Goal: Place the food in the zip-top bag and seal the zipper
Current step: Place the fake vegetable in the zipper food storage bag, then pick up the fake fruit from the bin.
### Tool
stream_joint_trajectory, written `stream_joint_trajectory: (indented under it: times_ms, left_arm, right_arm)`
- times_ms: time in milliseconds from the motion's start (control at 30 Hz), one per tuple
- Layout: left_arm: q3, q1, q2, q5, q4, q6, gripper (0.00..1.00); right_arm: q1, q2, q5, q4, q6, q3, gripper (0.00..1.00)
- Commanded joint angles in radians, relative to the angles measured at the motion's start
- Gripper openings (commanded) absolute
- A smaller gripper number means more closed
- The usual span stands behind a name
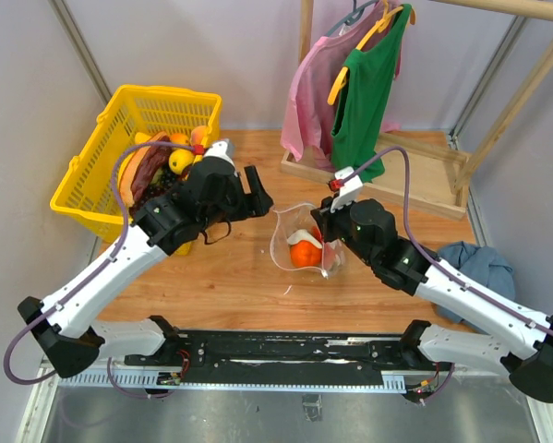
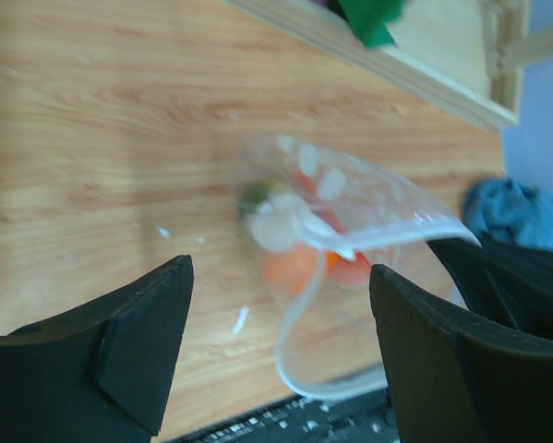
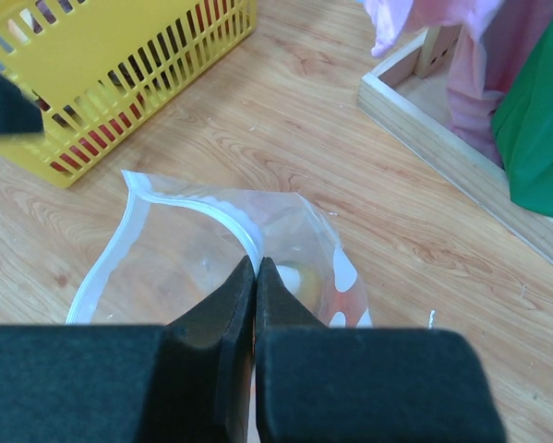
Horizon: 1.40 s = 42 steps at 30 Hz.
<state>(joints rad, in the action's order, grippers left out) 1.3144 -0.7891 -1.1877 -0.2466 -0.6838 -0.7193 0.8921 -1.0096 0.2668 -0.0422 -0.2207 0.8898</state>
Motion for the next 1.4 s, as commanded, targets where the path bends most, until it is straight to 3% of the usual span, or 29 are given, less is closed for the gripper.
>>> stream_joint_trajectory:
  times_ms: [0, 333, 533, 900, 1167, 1367]
  left_arm:
    - [0.072, 0.128, 0.009, -0.068, -0.123, 0.125, 0.81]
    - [0.083, 0.473, 0.017, 0.011, -0.143, 0.245, 0.96]
    - [0.027, 0.602, -0.005, 0.105, -0.116, 0.284, 0.99]
    - [-0.042, 0.578, -0.046, 0.429, -0.031, 0.27, 0.97]
    - [0.039, 0.463, -0.126, 0.454, 0.005, 0.247, 0.96]
    - [0.184, 0.464, -0.164, 0.336, -0.045, 0.278, 0.96]
  right_arm:
    - [-0.013, 0.031, 0.035, 0.022, 0.009, -0.014, 0.01]
    - [-0.013, 0.036, 0.042, 0.019, 0.015, -0.023, 0.01]
    - [-0.012, 0.036, 0.045, 0.019, 0.018, -0.024, 0.01]
    - [-0.013, 0.027, 0.047, 0.022, 0.019, -0.025, 0.01]
    - [-0.013, 0.025, 0.049, 0.02, 0.024, -0.023, 0.01]
    - [-0.013, 0.029, 0.056, 0.016, 0.031, -0.022, 0.01]
